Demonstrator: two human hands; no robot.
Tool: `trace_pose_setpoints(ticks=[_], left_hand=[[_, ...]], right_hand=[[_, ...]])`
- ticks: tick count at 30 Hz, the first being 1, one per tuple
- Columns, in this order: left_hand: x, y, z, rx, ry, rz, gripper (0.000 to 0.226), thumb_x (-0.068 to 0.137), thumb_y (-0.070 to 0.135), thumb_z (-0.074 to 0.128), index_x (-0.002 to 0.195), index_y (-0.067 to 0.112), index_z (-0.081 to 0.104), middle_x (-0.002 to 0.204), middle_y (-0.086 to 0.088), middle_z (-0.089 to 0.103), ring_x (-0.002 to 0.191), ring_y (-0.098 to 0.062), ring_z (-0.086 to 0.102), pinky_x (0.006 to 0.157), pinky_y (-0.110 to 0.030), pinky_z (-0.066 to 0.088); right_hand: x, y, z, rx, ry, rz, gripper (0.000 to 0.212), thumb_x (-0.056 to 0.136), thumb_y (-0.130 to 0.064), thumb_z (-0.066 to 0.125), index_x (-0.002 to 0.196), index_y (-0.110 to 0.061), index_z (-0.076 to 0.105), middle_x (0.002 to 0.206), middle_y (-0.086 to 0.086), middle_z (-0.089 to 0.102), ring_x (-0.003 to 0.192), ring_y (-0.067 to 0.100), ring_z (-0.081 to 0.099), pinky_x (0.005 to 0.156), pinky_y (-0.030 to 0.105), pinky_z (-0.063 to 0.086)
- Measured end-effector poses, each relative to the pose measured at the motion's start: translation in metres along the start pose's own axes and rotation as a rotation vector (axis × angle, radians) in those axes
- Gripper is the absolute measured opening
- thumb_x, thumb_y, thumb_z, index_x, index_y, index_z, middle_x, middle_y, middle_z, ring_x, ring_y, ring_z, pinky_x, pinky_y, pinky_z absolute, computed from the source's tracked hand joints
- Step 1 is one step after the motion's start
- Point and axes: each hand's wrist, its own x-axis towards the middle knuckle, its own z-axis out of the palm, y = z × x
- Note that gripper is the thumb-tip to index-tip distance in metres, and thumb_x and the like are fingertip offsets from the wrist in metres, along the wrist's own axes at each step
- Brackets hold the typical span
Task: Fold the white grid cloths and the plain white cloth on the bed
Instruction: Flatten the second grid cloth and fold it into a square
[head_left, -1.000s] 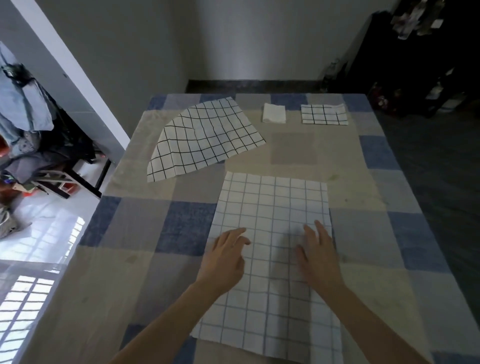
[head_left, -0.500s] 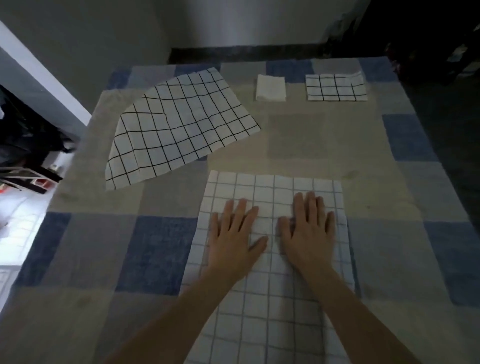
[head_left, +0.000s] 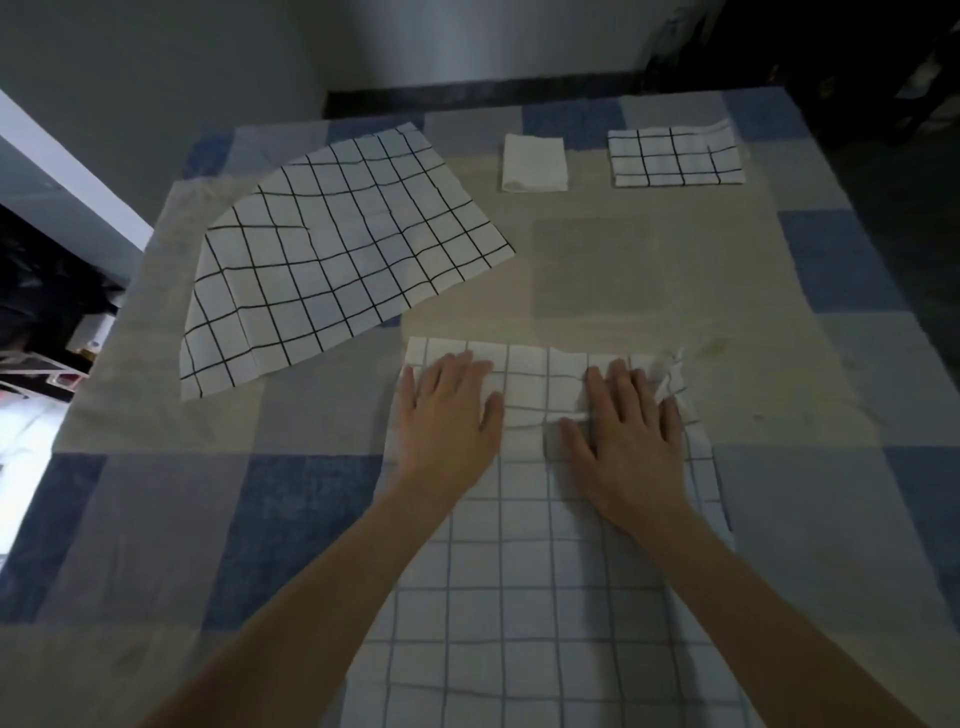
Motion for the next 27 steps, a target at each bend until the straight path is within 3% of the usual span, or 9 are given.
trace_pose_setpoints(ticks=[2,5,8,12,14,16,20,23,27], left_hand=[[0.023,-0.012,-0.010,0.026,0.039,0.080,0.051,0.093,0.033,0.052,0.141,0.023,0.041,0.146,0.000,0.041,0.134,-0.024,0.035,0.113,-0.045,0.026],[0.054,-0.023,-0.015,0.100,-0.105,0.142,0.052,0.089,0.039,0.060,0.138,0.026,0.045,0.144,0.001,0.036,0.132,-0.024,0.027,0.109,-0.041,0.024],[0.067,-0.025,-0.013,0.081,-0.123,0.141,0.033,0.088,0.040,0.061,0.117,0.025,0.059,0.130,0.001,0.041,0.123,-0.024,0.030,0.103,-0.038,0.024],[0.072,-0.018,-0.013,0.186,0.010,0.168,0.023,0.091,0.035,0.055,0.108,0.021,0.062,0.118,0.001,0.047,0.113,-0.024,0.038,0.095,-0.038,0.027],[0.078,-0.012,-0.016,0.181,0.107,0.096,0.022,0.089,0.024,0.058,0.111,0.022,0.061,0.124,0.000,0.046,0.115,-0.024,0.037,0.097,-0.040,0.027],[0.074,-0.003,-0.016,0.187,0.175,0.110,0.042,0.081,0.010,0.063,0.120,0.023,0.056,0.140,-0.002,0.039,0.123,-0.025,0.031,0.102,-0.044,0.026],[0.026,0.026,0.001,0.044,0.196,0.227,0.075,0.070,-0.001,0.065,0.138,0.023,0.046,0.155,-0.001,0.024,0.136,-0.022,0.026,0.106,-0.046,0.029],[-0.018,0.022,0.027,-0.022,0.015,0.258,0.060,0.091,0.019,0.047,0.149,0.020,0.032,0.160,0.003,0.018,0.146,-0.016,0.018,0.114,-0.044,0.027],[-0.031,-0.011,0.033,0.111,-0.153,0.197,0.059,0.099,0.046,0.011,0.155,0.027,0.009,0.162,0.006,0.001,0.149,-0.014,-0.004,0.121,-0.046,0.009]], right_hand=[[0.015,0.008,-0.019,0.035,0.152,0.032,0.048,0.095,-0.046,0.040,0.137,-0.022,0.044,0.139,0.009,0.046,0.124,0.031,0.044,0.097,0.050,0.034],[0.049,0.032,-0.040,-0.028,0.155,0.014,0.045,0.083,-0.029,0.063,0.122,-0.008,0.054,0.110,0.018,0.046,0.099,0.038,0.046,0.071,0.046,0.047],[0.068,0.046,-0.045,-0.074,-0.082,0.049,0.037,0.078,-0.029,0.067,0.108,-0.011,0.054,0.107,0.014,0.039,0.102,0.034,0.041,0.077,0.044,0.047],[0.079,0.046,-0.047,-0.080,0.057,0.005,0.016,0.084,-0.019,0.063,0.094,-0.009,0.057,0.102,0.015,0.044,0.099,0.035,0.045,0.074,0.043,0.045],[0.083,0.036,-0.049,-0.068,0.238,0.075,0.018,0.084,-0.017,0.063,0.098,-0.010,0.055,0.108,0.016,0.046,0.100,0.035,0.046,0.075,0.044,0.040],[0.076,0.017,-0.046,-0.025,0.325,0.065,0.033,0.082,-0.016,0.064,0.112,-0.012,0.052,0.120,0.017,0.045,0.106,0.036,0.046,0.077,0.045,0.040],[0.035,-0.025,-0.016,0.073,0.216,-0.115,0.050,0.085,-0.018,0.061,0.132,-0.009,0.047,0.143,0.019,0.040,0.126,0.038,0.042,0.097,0.051,0.040],[0.002,-0.038,0.012,0.095,0.035,-0.146,0.053,0.098,-0.032,0.040,0.147,-0.012,0.031,0.158,0.011,0.022,0.145,0.026,0.021,0.115,0.051,0.023],[-0.011,-0.008,0.019,-0.009,-0.024,-0.124,0.058,0.099,-0.045,0.017,0.153,-0.023,0.014,0.162,0.001,0.008,0.149,0.020,0.001,0.119,0.050,0.003]])
